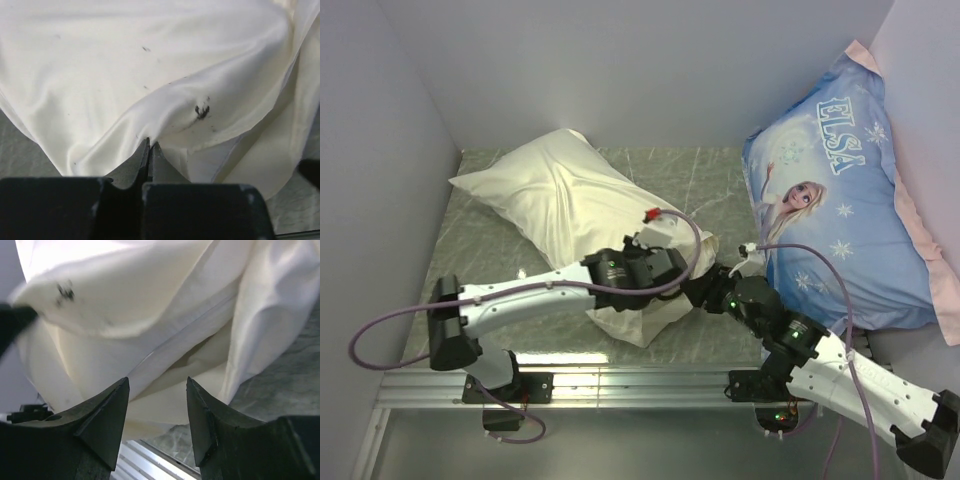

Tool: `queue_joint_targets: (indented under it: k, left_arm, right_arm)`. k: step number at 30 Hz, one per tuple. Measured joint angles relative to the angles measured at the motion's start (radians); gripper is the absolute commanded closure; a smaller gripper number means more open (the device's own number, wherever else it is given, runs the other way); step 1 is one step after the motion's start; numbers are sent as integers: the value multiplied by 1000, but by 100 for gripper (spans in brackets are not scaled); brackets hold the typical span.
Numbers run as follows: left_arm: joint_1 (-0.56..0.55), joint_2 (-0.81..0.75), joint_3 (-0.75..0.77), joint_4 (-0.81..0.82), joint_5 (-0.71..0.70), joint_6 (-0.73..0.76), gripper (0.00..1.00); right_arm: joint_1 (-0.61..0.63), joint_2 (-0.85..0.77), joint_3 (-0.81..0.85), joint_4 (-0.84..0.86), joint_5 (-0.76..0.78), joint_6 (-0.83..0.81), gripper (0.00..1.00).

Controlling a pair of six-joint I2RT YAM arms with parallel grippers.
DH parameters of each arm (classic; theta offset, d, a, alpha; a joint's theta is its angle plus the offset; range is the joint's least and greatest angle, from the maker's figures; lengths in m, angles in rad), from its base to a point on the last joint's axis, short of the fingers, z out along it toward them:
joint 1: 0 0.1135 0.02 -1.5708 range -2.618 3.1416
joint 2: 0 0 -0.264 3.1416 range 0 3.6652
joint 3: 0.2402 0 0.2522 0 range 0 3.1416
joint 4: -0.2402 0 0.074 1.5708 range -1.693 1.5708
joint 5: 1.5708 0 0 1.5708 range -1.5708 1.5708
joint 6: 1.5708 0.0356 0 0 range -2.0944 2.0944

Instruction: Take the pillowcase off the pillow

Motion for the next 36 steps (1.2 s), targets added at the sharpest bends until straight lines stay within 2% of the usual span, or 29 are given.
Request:
queue_joint_targets:
  k: [6, 10, 11, 20, 25, 30, 36]
  left_arm:
    - [66, -100, -26, 108, 50, 15, 99]
    - [71, -101, -52, 145, 81, 24, 99]
    - [71, -101, -59, 150, 87, 24, 100]
    - [75, -117, -125, 199, 129, 23, 99]
    - [76, -143, -152, 220, 151, 21, 100]
    - [78, -165, -182, 238, 174, 15, 99]
    - [79, -181, -227, 262, 207, 8, 99]
  right_arm:
    - [47, 102, -31, 127, -34, 19, 39]
    - [49, 207, -36, 211, -48, 47, 18]
    - [49, 237, -37, 238, -51, 56, 16]
    - [51, 414, -98, 489, -86, 166, 10]
    - [68, 491, -149, 639, -68, 252, 0]
    - [98, 531, -230, 806, -9, 319, 0]
    - [113, 601, -229, 949, 57, 327, 2]
